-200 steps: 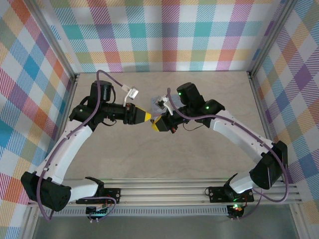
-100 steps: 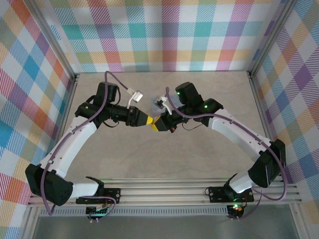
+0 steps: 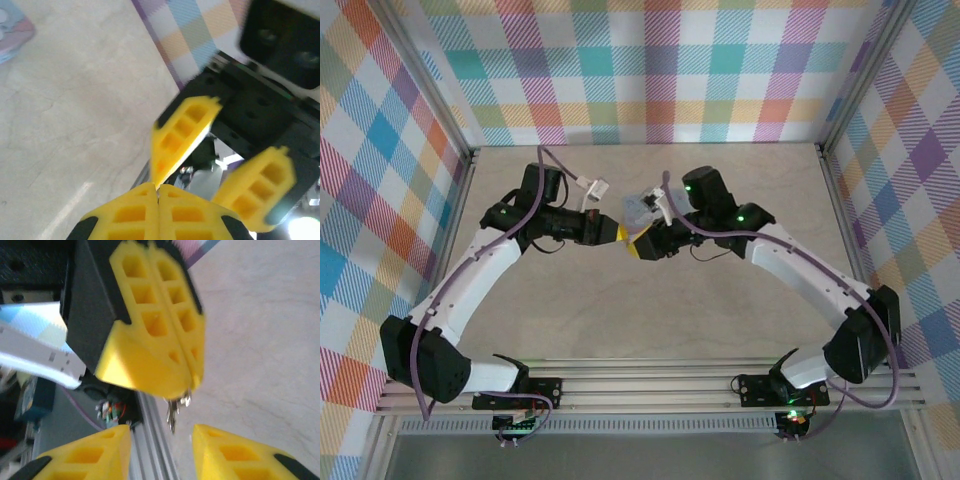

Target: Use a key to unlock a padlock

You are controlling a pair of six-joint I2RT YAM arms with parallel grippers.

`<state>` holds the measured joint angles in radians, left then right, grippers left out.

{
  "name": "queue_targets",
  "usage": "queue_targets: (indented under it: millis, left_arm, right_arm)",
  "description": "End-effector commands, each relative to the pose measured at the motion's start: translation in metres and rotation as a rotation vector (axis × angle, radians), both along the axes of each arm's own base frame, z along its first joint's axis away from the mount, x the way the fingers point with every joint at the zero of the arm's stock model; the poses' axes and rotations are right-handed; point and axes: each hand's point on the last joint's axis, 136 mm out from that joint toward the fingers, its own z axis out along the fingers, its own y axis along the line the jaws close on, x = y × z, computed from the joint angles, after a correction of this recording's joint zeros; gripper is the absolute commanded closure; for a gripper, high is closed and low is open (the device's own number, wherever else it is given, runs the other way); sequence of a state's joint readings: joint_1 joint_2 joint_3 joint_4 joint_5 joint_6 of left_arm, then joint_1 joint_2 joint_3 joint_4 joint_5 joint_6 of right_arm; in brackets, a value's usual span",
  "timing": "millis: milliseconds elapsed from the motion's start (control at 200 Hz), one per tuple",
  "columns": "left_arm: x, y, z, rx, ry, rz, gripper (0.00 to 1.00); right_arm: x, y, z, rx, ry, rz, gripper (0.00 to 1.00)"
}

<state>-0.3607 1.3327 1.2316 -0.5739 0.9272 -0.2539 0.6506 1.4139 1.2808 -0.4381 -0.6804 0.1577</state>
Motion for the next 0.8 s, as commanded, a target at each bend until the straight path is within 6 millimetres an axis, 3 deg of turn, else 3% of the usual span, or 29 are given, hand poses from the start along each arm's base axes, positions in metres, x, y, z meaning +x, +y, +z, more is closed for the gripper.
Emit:
queue_targets:
  millis: [0,145,350,600,795]
  left_arm:
    - [0.031,0.012,0.000,-0.061,0.091,0.242,1.00]
    - [0.048,0.014,0.013,-0.195,0.126,0.370,1.00]
    - [0.052,0.008,0.038,-0.310,0.115,0.413,1.00]
    - [0.049,-0.008,0.053,-0.363,0.109,0.381,1.00]
    - [0.045,-0.010,0.058,-0.377,0.106,0.374,1.00]
  right_arm:
    - [0.031,-0.019,0.022,0.080,0.036,-0.227,0.60]
    - [0.049,-0.032,0.015,0.100,0.218,-0.409,0.59]
    - [0.053,-0.018,0.014,0.174,0.433,-0.425,0.58]
    - [0.060,-0.008,0.028,0.270,0.486,-0.416,0.66]
    - [0.059,-0.004,0.029,0.294,0.517,-0.390,0.71]
